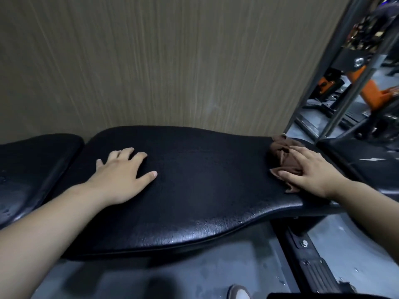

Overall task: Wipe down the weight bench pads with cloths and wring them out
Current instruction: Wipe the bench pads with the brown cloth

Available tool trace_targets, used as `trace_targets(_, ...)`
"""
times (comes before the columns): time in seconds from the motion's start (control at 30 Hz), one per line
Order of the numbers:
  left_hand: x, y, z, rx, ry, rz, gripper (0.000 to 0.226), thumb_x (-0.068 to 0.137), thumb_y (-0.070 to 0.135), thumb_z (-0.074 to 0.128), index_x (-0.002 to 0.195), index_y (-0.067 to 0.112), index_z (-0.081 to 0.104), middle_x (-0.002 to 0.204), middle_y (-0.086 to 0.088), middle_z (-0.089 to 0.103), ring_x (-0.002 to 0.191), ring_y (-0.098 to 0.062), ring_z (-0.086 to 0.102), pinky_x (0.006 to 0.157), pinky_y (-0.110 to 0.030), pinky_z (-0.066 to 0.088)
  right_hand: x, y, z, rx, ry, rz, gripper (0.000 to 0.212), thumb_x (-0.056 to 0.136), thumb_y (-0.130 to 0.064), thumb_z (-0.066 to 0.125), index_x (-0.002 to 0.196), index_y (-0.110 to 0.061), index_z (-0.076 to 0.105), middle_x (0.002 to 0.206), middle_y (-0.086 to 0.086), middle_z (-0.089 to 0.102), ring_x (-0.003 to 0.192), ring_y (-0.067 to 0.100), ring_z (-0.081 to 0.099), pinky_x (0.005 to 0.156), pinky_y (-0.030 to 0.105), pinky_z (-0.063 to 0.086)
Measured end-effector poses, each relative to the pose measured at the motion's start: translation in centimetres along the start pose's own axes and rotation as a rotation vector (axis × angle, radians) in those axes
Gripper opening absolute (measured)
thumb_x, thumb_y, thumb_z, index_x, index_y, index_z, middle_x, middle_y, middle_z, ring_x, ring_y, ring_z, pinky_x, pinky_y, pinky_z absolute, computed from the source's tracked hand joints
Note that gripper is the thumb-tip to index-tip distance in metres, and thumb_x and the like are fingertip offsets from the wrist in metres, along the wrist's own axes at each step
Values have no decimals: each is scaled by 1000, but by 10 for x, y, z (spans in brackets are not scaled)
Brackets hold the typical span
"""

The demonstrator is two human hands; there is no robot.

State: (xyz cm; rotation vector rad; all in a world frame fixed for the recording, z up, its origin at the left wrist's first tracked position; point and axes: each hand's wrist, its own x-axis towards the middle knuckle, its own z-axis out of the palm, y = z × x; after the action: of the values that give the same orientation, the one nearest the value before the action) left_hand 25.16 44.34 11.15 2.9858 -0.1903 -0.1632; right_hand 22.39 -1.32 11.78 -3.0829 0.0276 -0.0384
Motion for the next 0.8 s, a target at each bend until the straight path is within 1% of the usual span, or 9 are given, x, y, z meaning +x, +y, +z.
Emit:
trace_targets(0.07,-1,0,0,7,4,-4,73,89,73,30,151,35,25,162,-2,16,147,-28,14,116,-62,19,-16,0,2,-21,-2,-6,119,63,-93,25,151,-13,35,159,7,31,147,27,24,120,52,17)
trace_targets(0.13,-3,-1,1,2,8,-2,73,89,72,30,152,35,25,163,-2,15,148,-28,13,117,-61,18,-30,-8,4,-60,-9,-39,128,60,-101,15,151,-14,35,158,6,32,147,28,25,119,52,18)
trace_targets(0.2,-6,-1,3,-8,20,0,73,89,72,29,152,36,24,163,-2,15,149,-27,11,117,-60,16,-44,-24,6,-84,-8,-89,128,60,-101,8,151,-15,35,158,6,32,147,28,24,119,51,18)
trace_targets(0.3,-8,-3,4,-26,35,4,72,90,71,30,153,36,25,163,-2,14,149,-27,10,119,-58,13,-64,-63,9,-74,15,-163,116,67,-95,20,151,-17,35,159,6,32,148,29,22,121,48,16)
trace_targets(0.4,-10,-7,3,-60,43,12,72,89,71,35,151,35,28,164,-5,12,149,-29,13,119,-55,15,-79,-109,13,-63,18,-221,114,69,-93,19,153,-17,33,160,6,29,149,29,19,122,47,13)
trace_targets(0.57,-20,-22,-5,-131,65,-1,70,91,67,40,151,33,29,164,-6,10,148,-30,14,119,-53,18,-100,-189,17,-21,21,-294,109,70,-88,26,152,-17,34,159,8,30,149,32,18,122,48,12)
trace_targets(0.63,-26,-31,-8,-140,86,-7,69,92,66,40,151,31,29,163,-7,13,148,-29,14,119,-53,18,-106,-218,22,-25,21,-306,109,70,-88,27,151,-16,36,158,10,33,148,34,21,121,50,15)
trace_targets(0.73,-36,-48,-12,-151,120,-24,68,93,65,39,151,29,30,162,-6,18,148,-28,15,119,-54,19,-112,-258,30,0,67,-314,105,70,-87,35,141,-11,52,146,16,49,139,41,38,115,55,30)
trace_targets(0.8,-43,-61,-15,-150,132,-44,67,94,64,39,150,29,31,161,-6,21,148,-27,16,118,-54,20,-113,-281,35,12,81,-309,105,70,-87,36,138,-9,54,143,17,52,136,42,41,113,56,32)
